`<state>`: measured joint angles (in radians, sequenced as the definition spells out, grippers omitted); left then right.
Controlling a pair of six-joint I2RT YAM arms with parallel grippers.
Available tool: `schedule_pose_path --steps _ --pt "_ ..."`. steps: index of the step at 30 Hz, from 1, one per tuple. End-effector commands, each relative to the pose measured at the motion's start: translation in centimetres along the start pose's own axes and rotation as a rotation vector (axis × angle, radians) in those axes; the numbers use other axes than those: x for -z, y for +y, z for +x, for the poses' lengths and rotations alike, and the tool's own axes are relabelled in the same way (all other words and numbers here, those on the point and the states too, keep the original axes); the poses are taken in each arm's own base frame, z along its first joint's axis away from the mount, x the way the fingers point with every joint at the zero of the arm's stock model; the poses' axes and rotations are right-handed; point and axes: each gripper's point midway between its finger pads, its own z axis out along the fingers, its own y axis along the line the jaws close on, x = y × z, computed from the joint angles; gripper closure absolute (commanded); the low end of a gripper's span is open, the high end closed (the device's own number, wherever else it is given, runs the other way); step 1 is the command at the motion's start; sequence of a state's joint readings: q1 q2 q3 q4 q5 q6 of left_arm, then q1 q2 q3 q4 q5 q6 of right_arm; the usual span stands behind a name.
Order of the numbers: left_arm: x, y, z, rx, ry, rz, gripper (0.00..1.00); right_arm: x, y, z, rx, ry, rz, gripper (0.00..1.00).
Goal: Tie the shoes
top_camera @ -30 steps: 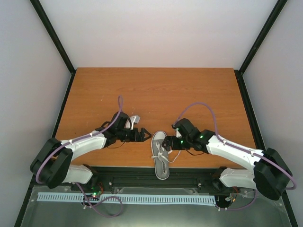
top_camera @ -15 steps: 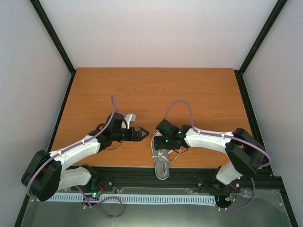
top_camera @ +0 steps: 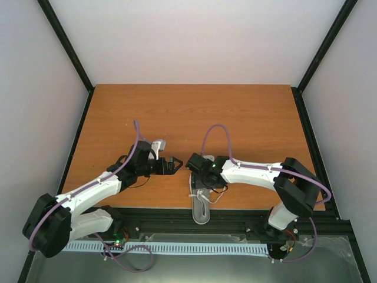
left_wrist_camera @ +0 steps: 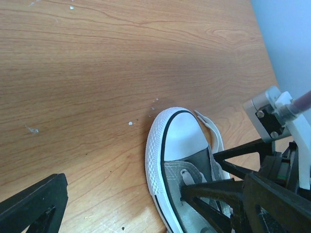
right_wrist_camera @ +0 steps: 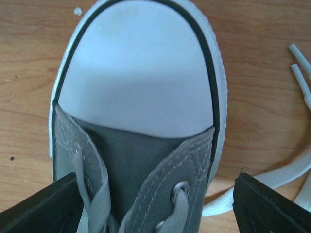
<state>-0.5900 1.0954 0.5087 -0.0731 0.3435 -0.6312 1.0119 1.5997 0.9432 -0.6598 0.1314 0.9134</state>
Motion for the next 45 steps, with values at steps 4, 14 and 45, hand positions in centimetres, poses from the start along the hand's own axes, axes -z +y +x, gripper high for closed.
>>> schedule_pose_path --steps 4,14,45 --pt "0.0 0.1 -0.2 -0.020 -0.003 -0.013 0.00 0.3 -0.5 1.2 0.004 0.014 0.068 0.24" --pt "0.5 0.4 -0.4 -0.041 -0.028 -0.033 0.00 1.5 0.8 -0.8 0.019 -0.045 0.044 0.97" --pt "1.6 -9.4 -7.9 -0.685 -0.462 0.303 0.05 30.3 3.2 -20.6 0.144 -0.611 -0.614 0.97"
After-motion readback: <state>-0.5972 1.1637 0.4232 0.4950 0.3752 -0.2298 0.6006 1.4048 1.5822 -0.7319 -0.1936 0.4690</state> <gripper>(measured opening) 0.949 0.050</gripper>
